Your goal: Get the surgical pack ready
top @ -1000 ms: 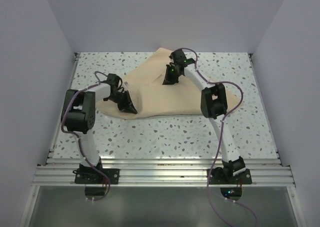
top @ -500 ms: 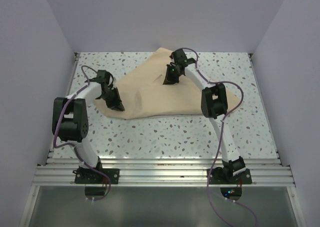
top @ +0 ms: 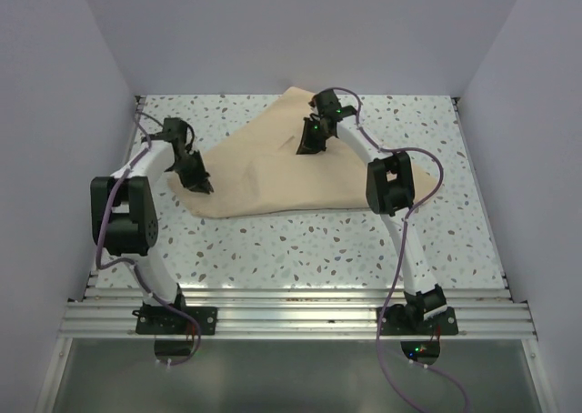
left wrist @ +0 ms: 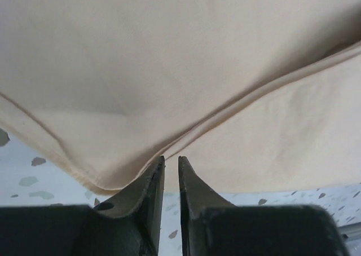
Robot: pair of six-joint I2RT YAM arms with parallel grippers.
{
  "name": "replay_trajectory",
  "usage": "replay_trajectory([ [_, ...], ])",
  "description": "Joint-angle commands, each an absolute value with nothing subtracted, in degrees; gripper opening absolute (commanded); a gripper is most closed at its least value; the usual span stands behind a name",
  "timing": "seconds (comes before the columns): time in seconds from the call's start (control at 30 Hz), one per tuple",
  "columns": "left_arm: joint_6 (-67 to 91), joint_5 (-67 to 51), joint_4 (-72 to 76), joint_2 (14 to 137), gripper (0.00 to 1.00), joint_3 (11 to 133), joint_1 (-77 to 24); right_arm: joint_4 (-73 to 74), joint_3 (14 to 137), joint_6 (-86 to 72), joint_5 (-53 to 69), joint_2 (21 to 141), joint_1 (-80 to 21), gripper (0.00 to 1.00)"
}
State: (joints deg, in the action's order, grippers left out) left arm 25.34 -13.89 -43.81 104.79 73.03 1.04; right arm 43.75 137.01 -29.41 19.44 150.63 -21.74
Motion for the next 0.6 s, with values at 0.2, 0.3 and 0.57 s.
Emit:
replay_trajectory([
  [0.2,25.21,-19.83,-32.47,104.58,0.21,88.94,-8.52,43.76,135.97,-34.8,18.72,142.39,-17.06,0.05],
  [0.3,27.15,-22.22,-26.48,106.08,0.23,88.68,-10.46,44.47,134.48,-35.07,16.88,137.83,-14.95,0.08],
  [0.57,32.6,-31.55,-9.59,116.17,0.22,93.75,-12.12,47.55,116.13,-32.18,14.33,119.74,-10.2,0.11],
])
